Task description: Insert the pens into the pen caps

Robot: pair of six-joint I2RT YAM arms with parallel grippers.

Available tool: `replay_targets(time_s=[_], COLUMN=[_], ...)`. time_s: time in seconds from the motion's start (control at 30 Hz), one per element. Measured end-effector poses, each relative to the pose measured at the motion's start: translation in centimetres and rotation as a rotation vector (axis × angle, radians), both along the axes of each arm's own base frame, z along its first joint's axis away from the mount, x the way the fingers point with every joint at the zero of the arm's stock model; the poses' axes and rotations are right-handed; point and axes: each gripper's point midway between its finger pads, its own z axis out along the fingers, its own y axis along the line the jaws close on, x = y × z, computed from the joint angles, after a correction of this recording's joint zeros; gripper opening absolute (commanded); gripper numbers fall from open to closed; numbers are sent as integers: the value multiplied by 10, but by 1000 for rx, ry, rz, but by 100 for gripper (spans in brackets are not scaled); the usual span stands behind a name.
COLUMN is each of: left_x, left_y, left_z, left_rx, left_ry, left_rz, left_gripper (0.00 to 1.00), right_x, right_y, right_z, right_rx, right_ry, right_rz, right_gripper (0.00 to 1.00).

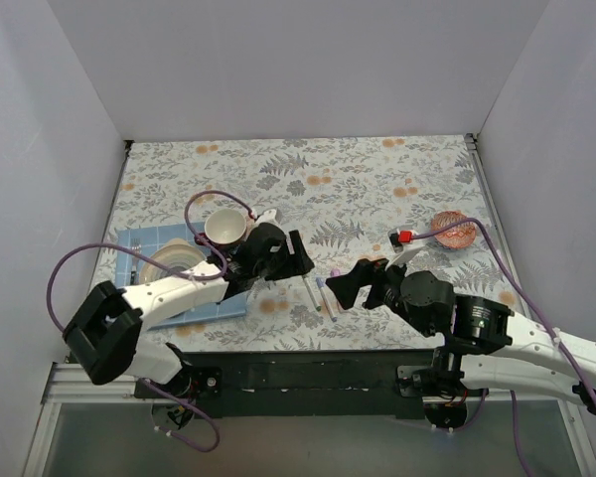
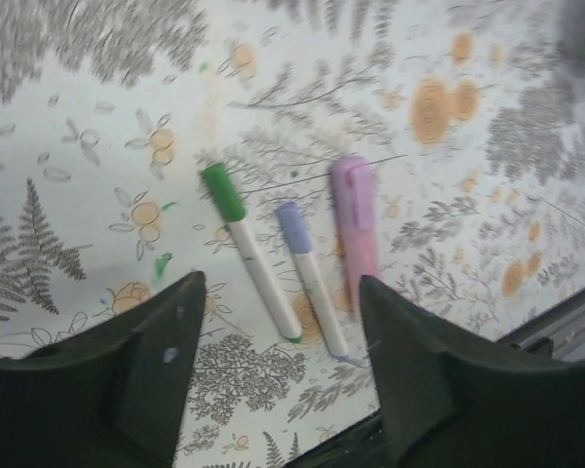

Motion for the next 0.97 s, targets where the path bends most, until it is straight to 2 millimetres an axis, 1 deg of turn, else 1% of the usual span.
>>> replay_targets(time_s=[0.03, 0.07, 0.1, 0.13, 0.2, 0.23, 0.3, 0.37, 0.4, 0.47, 0.53, 0.67, 0.8, 0.97], left_x=[4, 7, 10, 12, 8, 1, -14, -29, -38, -51, -58, -63, -69, -75], left_y=[-1, -3, -4, -5, -2, 2, 10, 18, 24, 30, 34, 33, 33, 31], left_z=[18, 41, 64, 92, 148, 178, 218, 239, 245, 243, 239, 233, 237, 239], left_rx=[-10, -26, -45, -76, -137, -175, -235, -276, -294, -303, -301, -289, -307, -324], left_ry=[-50, -114, -179, -255, -417, -508, -647, -750, -803, -854, -883, -899, -920, -927], left_rz=[-18, -46, -67, -90, -147, -178, -231, -276, -299, -333, -359, -402, -425, -457], left_gripper=[83, 87, 94, 98, 98, 98, 98, 98, 98, 98, 98, 98, 98, 98], right_x=[0, 1, 2, 3, 5, 6, 9, 13, 14, 16, 19, 22, 25, 27], right_y=[0, 0, -1, -2, -5, -7, -11, -15, -17, -21, -25, -30, -32, -29], right_z=[-2, -4, -5, -7, -10, -12, -13, -12, -11, -7, -3, 1, 5, 11], right_rx=[-12, -23, -32, -43, -63, -70, -77, -76, -73, -64, -56, -57, -55, -41], right_ry=[5, 9, 13, 16, 23, 27, 29, 22, 17, 6, -7, -28, -44, -61], right_rz=[-4, -9, -13, -22, -45, -58, -88, -116, -127, -148, -165, -192, -207, -205], right_gripper=[98, 98, 98, 98, 98, 98, 98, 98, 98, 98, 98, 98, 98, 98])
